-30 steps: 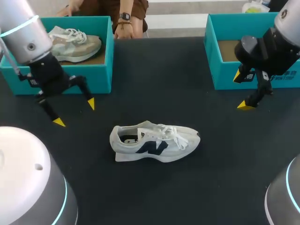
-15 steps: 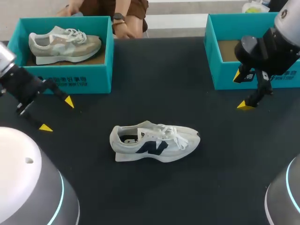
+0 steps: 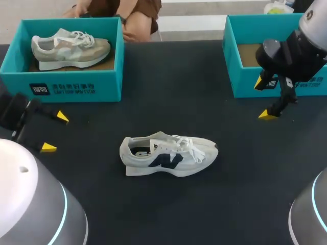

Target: Take the shoe out of the shoebox, open the shoe tongue, remove and reinsert the insole, then place the shoe into the shoebox

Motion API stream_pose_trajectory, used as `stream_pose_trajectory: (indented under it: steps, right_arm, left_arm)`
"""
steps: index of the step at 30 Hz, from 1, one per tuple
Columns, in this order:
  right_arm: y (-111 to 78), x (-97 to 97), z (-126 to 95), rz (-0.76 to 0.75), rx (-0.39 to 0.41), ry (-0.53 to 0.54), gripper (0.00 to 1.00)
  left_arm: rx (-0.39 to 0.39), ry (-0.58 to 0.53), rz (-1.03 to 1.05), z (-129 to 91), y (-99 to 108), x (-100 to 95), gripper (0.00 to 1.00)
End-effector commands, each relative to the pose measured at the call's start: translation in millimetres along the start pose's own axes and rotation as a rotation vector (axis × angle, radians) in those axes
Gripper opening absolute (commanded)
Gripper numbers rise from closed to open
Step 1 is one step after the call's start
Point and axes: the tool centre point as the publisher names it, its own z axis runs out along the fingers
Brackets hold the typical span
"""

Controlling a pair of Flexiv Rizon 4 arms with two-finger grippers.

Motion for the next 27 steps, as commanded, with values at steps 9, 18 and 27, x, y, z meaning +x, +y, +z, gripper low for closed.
stream_pose_trajectory:
  steps: [9, 18, 27]
  right_arm:
    - [1.0, -2.1, 1, 0.0, 0.003, 0.003, 1.0]
    - [1.0, -2.1, 1, 0.0, 0.003, 0.003, 1.0]
    - [1.0, -2.1, 1, 0.0, 0.003, 0.003, 1.0]
  left_arm:
    - [0.087, -0.161, -0.036, 19, 16, 28.2, 1.0]
    - [0.102, -0.189, -0.013, 41, 26, 34.5, 1.0]
    - [0.172, -0.19, -0.097, 57, 29, 37.9, 1.0]
